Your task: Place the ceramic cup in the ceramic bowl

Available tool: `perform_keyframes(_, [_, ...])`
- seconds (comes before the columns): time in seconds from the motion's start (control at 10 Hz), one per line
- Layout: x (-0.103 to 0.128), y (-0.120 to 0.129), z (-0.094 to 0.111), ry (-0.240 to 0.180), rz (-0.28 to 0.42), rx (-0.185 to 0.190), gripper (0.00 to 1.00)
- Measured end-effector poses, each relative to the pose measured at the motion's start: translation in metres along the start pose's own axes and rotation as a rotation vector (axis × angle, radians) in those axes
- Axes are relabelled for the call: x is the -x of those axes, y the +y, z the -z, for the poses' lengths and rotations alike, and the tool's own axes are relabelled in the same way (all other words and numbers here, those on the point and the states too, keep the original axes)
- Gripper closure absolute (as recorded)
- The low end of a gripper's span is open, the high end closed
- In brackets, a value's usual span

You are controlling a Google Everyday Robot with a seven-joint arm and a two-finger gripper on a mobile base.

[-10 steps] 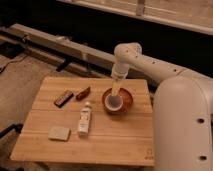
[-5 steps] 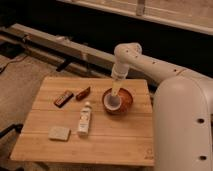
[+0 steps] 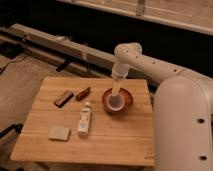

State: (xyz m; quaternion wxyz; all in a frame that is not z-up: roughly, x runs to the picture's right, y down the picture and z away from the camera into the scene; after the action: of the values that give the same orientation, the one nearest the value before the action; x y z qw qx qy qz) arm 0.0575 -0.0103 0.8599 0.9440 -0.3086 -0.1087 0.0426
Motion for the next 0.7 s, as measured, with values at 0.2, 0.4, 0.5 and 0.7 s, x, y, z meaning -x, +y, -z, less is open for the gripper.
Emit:
perform_keyframes(0.2, [0.002,0.000,0.000,0.002,0.005,0.002,0.20])
perform_keyframes(0.4, [0.010,-0.013,0.004,0.044,0.086,0.012,0.20])
perform_keyframes(0.5, [0.010,-0.019,0.010,0.064,0.103,0.014,0.20])
perform_keyframes(0.7, [0.005,-0.023,0.019,0.088,0.102,0.010,0.20])
